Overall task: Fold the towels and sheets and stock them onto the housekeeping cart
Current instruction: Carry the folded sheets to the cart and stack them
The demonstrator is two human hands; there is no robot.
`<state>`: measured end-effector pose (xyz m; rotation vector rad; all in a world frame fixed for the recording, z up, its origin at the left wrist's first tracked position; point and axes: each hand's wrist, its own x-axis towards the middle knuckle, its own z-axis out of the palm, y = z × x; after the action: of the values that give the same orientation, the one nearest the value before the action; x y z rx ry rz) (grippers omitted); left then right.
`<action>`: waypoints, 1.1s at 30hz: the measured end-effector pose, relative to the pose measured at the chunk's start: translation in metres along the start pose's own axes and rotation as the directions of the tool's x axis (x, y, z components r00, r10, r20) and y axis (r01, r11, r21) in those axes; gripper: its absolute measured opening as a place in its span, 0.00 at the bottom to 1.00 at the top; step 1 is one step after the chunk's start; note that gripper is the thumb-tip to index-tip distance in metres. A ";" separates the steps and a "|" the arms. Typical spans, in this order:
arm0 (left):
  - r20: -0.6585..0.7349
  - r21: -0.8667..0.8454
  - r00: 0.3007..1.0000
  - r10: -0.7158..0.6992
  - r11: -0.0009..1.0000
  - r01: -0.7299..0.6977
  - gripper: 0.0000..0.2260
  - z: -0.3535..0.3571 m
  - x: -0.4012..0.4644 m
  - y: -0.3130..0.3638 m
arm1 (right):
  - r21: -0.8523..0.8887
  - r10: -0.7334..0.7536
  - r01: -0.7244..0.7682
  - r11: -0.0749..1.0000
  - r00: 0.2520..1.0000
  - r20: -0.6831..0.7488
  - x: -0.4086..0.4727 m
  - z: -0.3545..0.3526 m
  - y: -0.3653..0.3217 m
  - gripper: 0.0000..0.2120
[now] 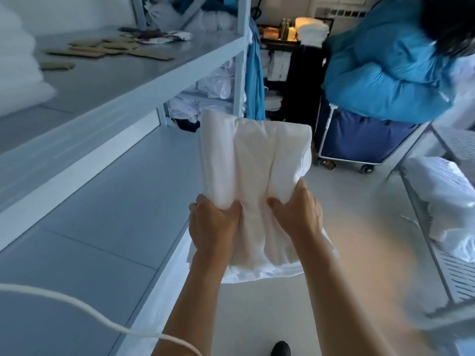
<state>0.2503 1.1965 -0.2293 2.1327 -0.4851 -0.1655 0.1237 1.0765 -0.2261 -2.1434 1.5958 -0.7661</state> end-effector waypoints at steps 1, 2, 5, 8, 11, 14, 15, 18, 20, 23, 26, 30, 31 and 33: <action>0.013 -0.009 1.000 0.020 1.000 -0.020 0.30 0.011 0.000 0.011 | -0.007 0.009 -0.010 1.000 1.000 -0.023 0.010 -0.007 0.009 0.31; 0.027 -0.011 0.999 0.035 0.999 -0.034 0.31 0.021 0.000 0.021 | -0.014 0.019 -0.020 1.000 0.999 -0.038 0.020 -0.013 0.017 0.31; 0.059 -0.022 0.996 0.069 0.997 -0.068 0.31 0.054 0.002 0.050 | -0.018 0.047 -0.049 0.999 0.996 -0.081 0.052 -0.028 0.043 0.30; 0.071 -0.045 0.992 0.108 0.993 -0.105 0.31 0.089 0.008 0.079 | -0.011 0.064 -0.066 0.998 0.992 -0.105 0.087 -0.038 0.067 0.30; 0.090 -0.032 0.990 0.112 0.993 -0.110 0.30 0.124 0.015 0.108 | 0.018 0.089 -0.087 0.996 0.991 -0.102 0.125 -0.043 0.091 0.29; 0.107 0.018 0.989 0.102 0.994 -0.105 0.29 0.160 0.021 0.132 | 0.054 0.120 -0.116 0.992 0.989 -0.087 0.159 -0.043 0.119 0.29; 0.109 0.030 0.989 0.101 0.994 -0.105 0.29 0.171 0.021 0.138 | 0.061 0.133 -0.128 0.990 0.988 -0.081 0.167 -0.042 0.128 0.29; 0.121 0.044 0.986 0.113 0.992 -0.119 0.28 0.203 0.020 0.154 | 0.088 0.154 -0.147 0.985 0.985 -0.082 0.190 -0.042 0.154 0.28; 0.144 0.054 0.982 0.119 0.990 -0.128 0.28 0.222 0.021 0.164 | 0.096 0.173 -0.165 0.982 0.981 -0.085 0.204 -0.042 0.168 0.27; 0.166 0.072 0.977 0.134 0.986 -0.147 0.28 0.244 0.029 0.178 | 0.104 0.197 -0.187 0.977 0.977 -0.087 0.223 -0.043 0.182 0.27; 0.155 0.085 0.974 0.168 0.980 -0.182 0.30 0.268 0.041 0.192 | 0.115 0.225 -0.214 0.970 0.969 -0.098 0.245 -0.041 0.192 0.26; 0.174 0.089 0.960 0.219 0.967 -0.237 0.30 0.301 0.061 0.212 | 0.100 0.257 -0.244 0.965 0.956 -0.142 0.278 -0.037 0.201 0.28; 0.186 0.091 0.956 0.228 0.965 -0.248 0.30 0.310 0.068 0.217 | 0.096 0.266 -0.253 0.963 0.951 -0.159 0.288 -0.037 0.203 0.27; 0.206 0.091 0.946 0.249 0.958 -0.272 0.31 0.329 0.083 0.228 | 0.076 0.282 -0.272 0.959 0.940 -0.191 0.308 -0.033 0.205 0.27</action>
<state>0.1655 0.7963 -0.2265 2.1529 -0.9066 -0.1969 0.0141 0.7230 -0.2545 -1.7998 1.9080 -0.9380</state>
